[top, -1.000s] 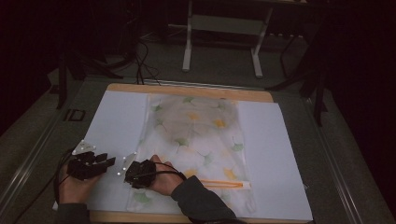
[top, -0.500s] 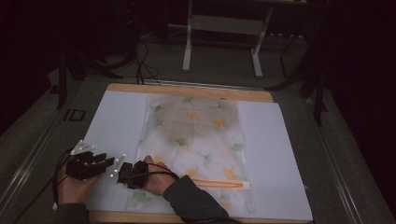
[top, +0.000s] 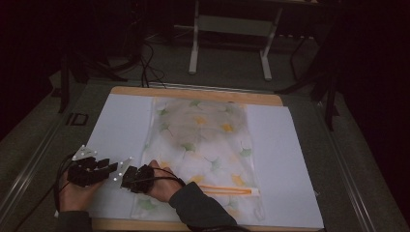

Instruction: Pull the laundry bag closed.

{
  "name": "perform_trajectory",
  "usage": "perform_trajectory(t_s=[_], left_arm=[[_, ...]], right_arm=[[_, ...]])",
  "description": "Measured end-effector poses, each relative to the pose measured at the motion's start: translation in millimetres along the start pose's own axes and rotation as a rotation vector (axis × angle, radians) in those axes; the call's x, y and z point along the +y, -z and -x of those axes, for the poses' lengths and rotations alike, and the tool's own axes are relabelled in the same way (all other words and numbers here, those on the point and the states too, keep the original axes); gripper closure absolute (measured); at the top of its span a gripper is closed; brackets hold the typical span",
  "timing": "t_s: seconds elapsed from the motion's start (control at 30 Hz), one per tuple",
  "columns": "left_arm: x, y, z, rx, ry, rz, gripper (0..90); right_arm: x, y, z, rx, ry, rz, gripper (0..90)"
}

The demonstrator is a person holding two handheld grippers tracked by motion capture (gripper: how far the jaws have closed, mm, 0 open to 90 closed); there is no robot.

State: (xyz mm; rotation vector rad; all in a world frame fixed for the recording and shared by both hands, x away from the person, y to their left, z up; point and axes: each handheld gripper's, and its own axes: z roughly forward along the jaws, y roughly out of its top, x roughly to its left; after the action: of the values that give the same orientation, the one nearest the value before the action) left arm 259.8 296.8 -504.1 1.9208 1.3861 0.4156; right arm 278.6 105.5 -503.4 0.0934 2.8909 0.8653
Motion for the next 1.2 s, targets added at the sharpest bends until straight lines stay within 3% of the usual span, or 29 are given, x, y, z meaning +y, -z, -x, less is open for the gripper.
perform_trajectory(t_s=[0.27,0.4,0.57,0.67,0.87,1.2], left_arm=[[-0.3,-0.8,0.3,0.002,0.003,-0.001,57.8],[-0.5,-1.0,0.3,0.002,0.004,-0.003,57.8],[-0.5,-1.0,0.0,0.002,0.003,-0.001,57.8],[-0.6,-0.2,-0.7,0.002,0.003,-0.001,57.8],[-0.4,0.4,-0.5,0.003,0.001,0.000,57.8],[-0.5,0.4,-0.6,0.005,0.003,-0.002,57.8]], right_arm=[[-9.3,11.7,0.4,-0.002,-0.006,0.008,84.7],[-10.1,9.4,4.0,0.004,-0.024,0.001,79.4],[-5.5,-1.8,4.4,0.019,-0.038,-0.035,74.2],[-2.5,-9.9,3.1,0.001,-0.031,-0.075,74.4],[4.4,-14.0,6.5,0.024,-0.067,-0.127,83.0],[3.9,-7.6,6.0,0.013,-0.083,-0.064,85.9]])
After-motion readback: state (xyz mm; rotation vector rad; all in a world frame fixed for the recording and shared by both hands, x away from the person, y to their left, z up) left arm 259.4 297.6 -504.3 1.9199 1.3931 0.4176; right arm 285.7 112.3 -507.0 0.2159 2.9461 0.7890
